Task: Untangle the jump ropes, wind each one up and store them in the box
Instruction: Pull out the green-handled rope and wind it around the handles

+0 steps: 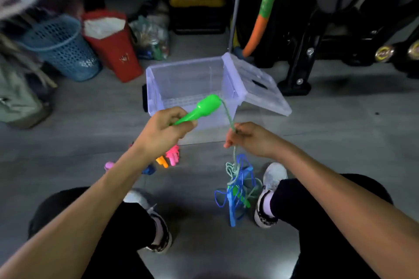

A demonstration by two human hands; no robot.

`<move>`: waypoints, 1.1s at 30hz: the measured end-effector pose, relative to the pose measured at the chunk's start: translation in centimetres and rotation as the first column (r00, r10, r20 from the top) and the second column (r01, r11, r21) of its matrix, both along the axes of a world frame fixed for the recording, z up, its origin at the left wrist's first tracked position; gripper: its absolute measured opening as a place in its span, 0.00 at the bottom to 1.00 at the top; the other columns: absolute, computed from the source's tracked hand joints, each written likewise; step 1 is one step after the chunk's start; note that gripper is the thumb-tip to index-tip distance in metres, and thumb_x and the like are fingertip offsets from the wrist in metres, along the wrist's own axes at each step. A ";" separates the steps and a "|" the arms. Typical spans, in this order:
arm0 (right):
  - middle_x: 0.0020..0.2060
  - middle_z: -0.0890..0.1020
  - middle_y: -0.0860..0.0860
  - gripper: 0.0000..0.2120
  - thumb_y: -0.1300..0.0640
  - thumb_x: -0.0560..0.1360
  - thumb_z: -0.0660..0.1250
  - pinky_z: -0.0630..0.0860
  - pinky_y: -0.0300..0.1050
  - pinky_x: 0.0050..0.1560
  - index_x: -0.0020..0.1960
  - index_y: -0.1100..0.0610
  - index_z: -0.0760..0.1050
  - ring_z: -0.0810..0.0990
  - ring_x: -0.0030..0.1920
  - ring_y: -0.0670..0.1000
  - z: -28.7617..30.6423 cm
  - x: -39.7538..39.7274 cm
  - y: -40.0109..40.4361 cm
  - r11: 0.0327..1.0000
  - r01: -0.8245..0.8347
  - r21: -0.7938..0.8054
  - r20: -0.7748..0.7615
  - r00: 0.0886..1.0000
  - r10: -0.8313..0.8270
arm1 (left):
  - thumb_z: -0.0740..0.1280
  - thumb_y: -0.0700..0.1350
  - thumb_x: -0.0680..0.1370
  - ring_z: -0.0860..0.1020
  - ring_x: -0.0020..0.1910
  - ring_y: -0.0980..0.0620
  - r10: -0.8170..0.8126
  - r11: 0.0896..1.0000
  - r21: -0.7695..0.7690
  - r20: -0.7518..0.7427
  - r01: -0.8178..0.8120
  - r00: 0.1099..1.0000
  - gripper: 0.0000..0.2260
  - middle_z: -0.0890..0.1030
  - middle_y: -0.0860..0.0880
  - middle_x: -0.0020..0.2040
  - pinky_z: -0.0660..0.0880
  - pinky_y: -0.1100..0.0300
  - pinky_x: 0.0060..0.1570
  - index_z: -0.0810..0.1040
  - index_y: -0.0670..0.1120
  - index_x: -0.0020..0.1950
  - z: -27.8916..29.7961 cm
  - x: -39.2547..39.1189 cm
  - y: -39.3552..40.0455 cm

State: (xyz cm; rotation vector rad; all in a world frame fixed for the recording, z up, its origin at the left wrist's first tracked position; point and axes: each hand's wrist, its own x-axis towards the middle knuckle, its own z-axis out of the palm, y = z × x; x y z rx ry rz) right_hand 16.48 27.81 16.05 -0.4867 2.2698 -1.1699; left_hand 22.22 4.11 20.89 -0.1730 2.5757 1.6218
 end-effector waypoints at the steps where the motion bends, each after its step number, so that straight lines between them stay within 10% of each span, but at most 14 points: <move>1: 0.38 0.83 0.49 0.12 0.58 0.81 0.62 0.73 0.41 0.52 0.46 0.65 0.78 0.80 0.41 0.42 0.4 0.0 0.3 1.000 0.019 -0.014 0.023 1.000 -0.019 | 0.69 0.44 0.77 0.66 0.26 0.51 0.102 0.983 0.149 0.042 -0.107 0.994 0.09 0.71 0.50 0.29 0.64 0.61 0.27 0.74 0.43 0.39 0.1 0.0 -0.3; 5: 0.30 0.76 0.51 0.10 0.58 0.81 0.61 0.70 0.43 0.37 0.42 0.56 0.76 0.73 0.31 0.47 1.8 -0.2 0.7 0.998 0.064 0.024 -0.118 0.991 -0.061 | 0.66 0.48 0.79 0.67 0.24 0.50 0.350 0.843 0.342 0.237 -0.415 0.906 0.08 0.73 0.48 0.32 0.65 0.61 0.28 0.75 0.44 0.44 0.2 -1.4 -1.1; 10: 0.30 0.74 0.59 0.11 0.54 0.80 0.63 0.62 0.41 0.31 0.44 0.59 0.80 0.65 0.28 0.45 3.2 0.0 -1.9 0.999 0.041 0.017 -0.370 0.929 -0.032 | 0.67 0.50 0.78 0.73 0.24 0.51 0.137 0.770 0.458 0.562 -0.445 0.816 0.09 0.82 0.45 0.39 0.73 0.62 0.27 0.74 0.45 0.45 -0.1 -2.2 0.5; 15: 0.28 0.73 0.54 0.14 0.53 0.80 0.64 0.64 0.43 0.33 0.40 0.61 0.76 0.67 0.30 0.50 3.8 0.6 -3.6 0.991 -0.080 0.105 -0.395 0.912 0.115 | 0.67 0.44 0.78 0.81 0.38 0.45 0.143 0.658 0.553 0.576 -0.512 0.805 0.06 0.82 0.41 0.45 0.79 0.53 0.42 0.73 0.44 0.52 -0.5 -3.1 2.3; 24: 0.27 0.75 0.47 0.11 0.49 0.77 0.67 0.69 0.43 0.32 0.37 0.53 0.75 0.72 0.27 0.44 4.6 -0.1 -1.7 0.976 -0.027 0.215 -0.224 0.971 0.077 | 0.57 0.34 0.79 0.65 0.20 0.54 0.432 0.281 0.726 0.487 -0.627 0.759 0.10 0.66 0.49 0.23 0.70 0.67 0.24 0.66 0.45 0.40 0.1 -5.3 1.1; 26: 0.28 0.77 0.50 0.12 0.50 0.77 0.67 0.69 0.44 0.33 0.37 0.53 0.75 0.72 0.28 0.46 4.8 -0.7 -0.5 0.974 0.023 0.224 -0.260 0.965 0.037 | 0.58 0.34 0.78 0.67 0.22 0.53 0.510 0.425 0.603 0.457 -0.675 0.729 0.09 0.68 0.47 0.27 0.71 0.66 0.23 0.68 0.44 0.40 -0.3 -5.5 -0.4; 29: 0.30 0.75 0.59 0.13 0.51 0.78 0.65 0.66 0.48 0.33 0.39 0.57 0.77 0.68 0.29 0.54 5.7 -1.5 0.1 0.991 0.134 0.003 -0.440 0.890 -0.119 | 0.59 0.36 0.77 0.72 0.21 0.48 0.381 0.900 0.055 0.384 -0.433 0.841 0.05 0.75 0.44 0.32 0.74 0.59 0.24 0.69 0.41 0.41 -1.1 -4.8 -0.9; 33: 0.28 0.73 0.57 0.12 0.48 0.79 0.65 0.65 0.46 0.31 0.39 0.54 0.77 0.68 0.30 0.56 6.1 -1.9 -0.3 0.995 0.089 -0.043 -0.477 0.874 -0.098 | 0.65 0.47 0.76 0.67 0.27 0.46 0.348 0.919 -0.271 0.211 -0.287 0.914 0.14 0.68 0.47 0.28 0.67 0.59 0.32 0.67 0.45 0.33 -0.5 -4.1 0.1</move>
